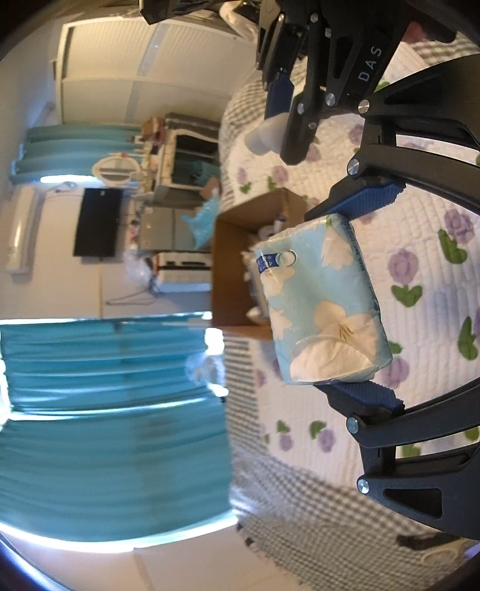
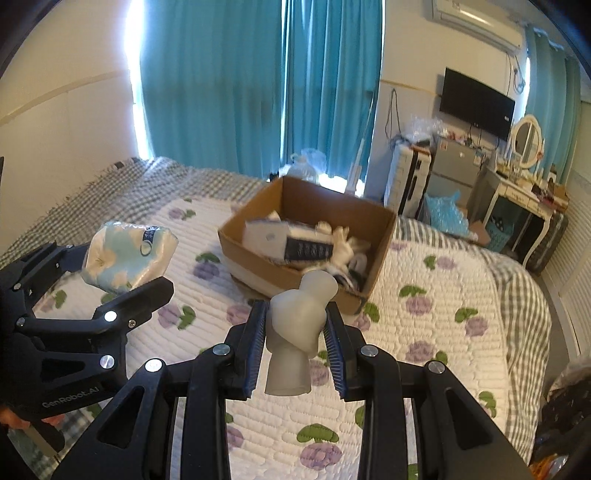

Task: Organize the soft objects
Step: 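Carry the blue tissue pack and sock into the box and release both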

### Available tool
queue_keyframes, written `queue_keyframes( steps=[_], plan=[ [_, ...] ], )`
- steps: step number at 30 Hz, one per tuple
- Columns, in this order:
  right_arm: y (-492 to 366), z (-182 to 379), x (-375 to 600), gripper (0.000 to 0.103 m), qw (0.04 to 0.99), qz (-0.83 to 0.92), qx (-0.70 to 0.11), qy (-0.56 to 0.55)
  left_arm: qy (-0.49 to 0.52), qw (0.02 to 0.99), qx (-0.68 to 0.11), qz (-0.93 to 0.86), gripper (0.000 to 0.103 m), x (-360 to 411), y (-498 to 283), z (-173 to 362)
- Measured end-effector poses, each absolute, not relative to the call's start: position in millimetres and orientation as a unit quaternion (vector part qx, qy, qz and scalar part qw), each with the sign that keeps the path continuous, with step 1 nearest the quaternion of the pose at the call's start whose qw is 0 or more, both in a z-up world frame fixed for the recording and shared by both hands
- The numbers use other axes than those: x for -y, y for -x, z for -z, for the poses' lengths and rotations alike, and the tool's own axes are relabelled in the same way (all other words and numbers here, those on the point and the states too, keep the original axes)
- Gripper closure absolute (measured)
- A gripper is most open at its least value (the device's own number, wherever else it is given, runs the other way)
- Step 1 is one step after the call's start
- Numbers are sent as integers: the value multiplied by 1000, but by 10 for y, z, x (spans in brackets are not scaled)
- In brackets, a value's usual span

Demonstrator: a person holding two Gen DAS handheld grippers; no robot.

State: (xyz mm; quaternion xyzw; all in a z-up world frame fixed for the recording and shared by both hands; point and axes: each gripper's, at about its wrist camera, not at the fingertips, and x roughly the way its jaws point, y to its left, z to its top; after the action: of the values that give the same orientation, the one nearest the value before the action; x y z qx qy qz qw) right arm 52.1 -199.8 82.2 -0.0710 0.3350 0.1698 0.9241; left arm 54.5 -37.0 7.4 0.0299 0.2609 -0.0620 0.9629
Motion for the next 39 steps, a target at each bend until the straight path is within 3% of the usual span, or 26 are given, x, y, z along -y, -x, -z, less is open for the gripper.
queue_keyframes(
  steps=[20, 30, 39],
  plan=[
    [-1096, -1713, 2087, 73, 952, -153, -256, 66, -48, 976, -193, 85, 29, 525, -1295, -684],
    [-1872, -1628, 2163, 73, 953, -146, -259, 55, -54, 967, -233, 83, 29, 678, -2094, -337],
    [-2476, -1154, 2226, 73, 945, -142, -292, 49, -58, 955, -279, 77, 29, 759, -2644, 159]
  ],
)
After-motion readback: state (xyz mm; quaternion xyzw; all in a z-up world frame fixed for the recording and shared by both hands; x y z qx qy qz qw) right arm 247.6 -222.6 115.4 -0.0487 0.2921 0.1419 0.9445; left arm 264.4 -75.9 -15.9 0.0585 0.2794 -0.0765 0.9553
